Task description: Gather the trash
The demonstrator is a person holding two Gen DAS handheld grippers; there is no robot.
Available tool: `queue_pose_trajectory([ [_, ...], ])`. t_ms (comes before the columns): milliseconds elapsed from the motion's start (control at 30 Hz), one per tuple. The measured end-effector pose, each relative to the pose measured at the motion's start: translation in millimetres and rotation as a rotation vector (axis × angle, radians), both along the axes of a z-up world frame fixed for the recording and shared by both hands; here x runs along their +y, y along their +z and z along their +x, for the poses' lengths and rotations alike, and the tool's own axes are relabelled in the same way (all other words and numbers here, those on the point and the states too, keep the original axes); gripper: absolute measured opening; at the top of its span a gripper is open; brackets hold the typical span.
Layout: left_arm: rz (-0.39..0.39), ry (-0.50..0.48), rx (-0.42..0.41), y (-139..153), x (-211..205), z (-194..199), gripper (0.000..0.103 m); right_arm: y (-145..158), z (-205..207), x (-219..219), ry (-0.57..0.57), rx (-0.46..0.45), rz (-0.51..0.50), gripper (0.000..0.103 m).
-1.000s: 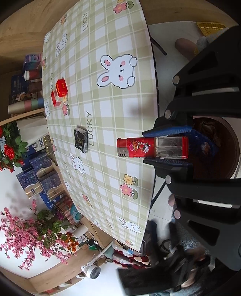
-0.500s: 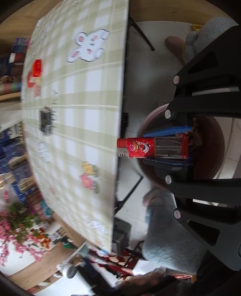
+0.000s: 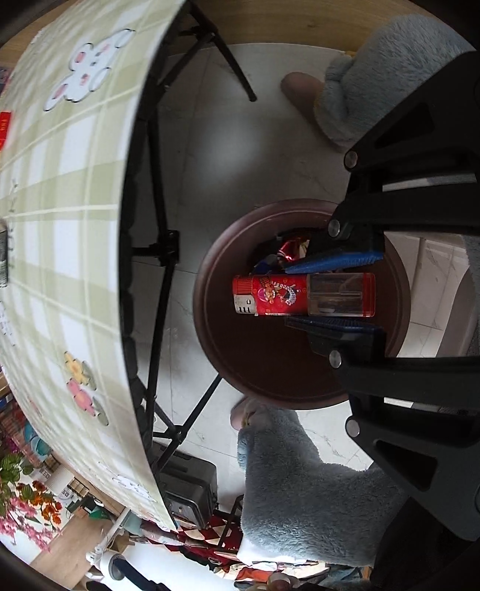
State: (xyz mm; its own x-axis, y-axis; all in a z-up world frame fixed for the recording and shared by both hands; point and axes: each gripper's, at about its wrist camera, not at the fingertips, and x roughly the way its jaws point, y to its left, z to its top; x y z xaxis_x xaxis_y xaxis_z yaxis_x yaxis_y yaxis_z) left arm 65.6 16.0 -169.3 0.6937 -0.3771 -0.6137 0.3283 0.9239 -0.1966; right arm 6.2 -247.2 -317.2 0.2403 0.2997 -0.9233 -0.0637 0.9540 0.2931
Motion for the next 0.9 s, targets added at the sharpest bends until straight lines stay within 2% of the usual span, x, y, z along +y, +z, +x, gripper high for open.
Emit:
queue_pose_trajectory([
  [133,-0.004,-0.003,-0.001,0,0,0,0.097,-4,1,2,0.004,0.02,0.006,0.029],
  [333,0.007,0.004,0.001,-2,-1,1,0.097,1,2,-1,-0.012,-0.007,-0.02,0.041],
  [367,0.01,0.005,0.003,-3,-1,1,0.097,5,3,-2,-0.018,-0.024,-0.02,0.05],
  [400,0.013,0.007,0.006,-4,-1,2,0.097,10,4,-4,-0.023,-0.045,-0.022,0.064],
  [433,0.013,0.009,0.008,-4,-1,2,0.097,19,5,-6,-0.031,-0.085,-0.028,0.071],
  [467,0.014,0.01,0.008,-4,0,2,0.097,27,6,-8,-0.037,-0.122,-0.034,0.085],
  [500,0.016,0.012,0.008,-4,0,3,0.097,39,7,-9,-0.042,-0.175,-0.043,0.094],
  [567,0.018,0.016,0.006,-5,1,3,0.097,55,10,-11,-0.04,-0.238,-0.062,0.097],
  [700,0.026,0.029,0.014,-5,1,7,0.097,77,19,-17,-0.039,-0.305,-0.079,0.097],
  [900,0.044,0.037,0.021,-7,-1,18,0.097,89,32,-31,-0.052,-0.325,-0.092,0.097],
])
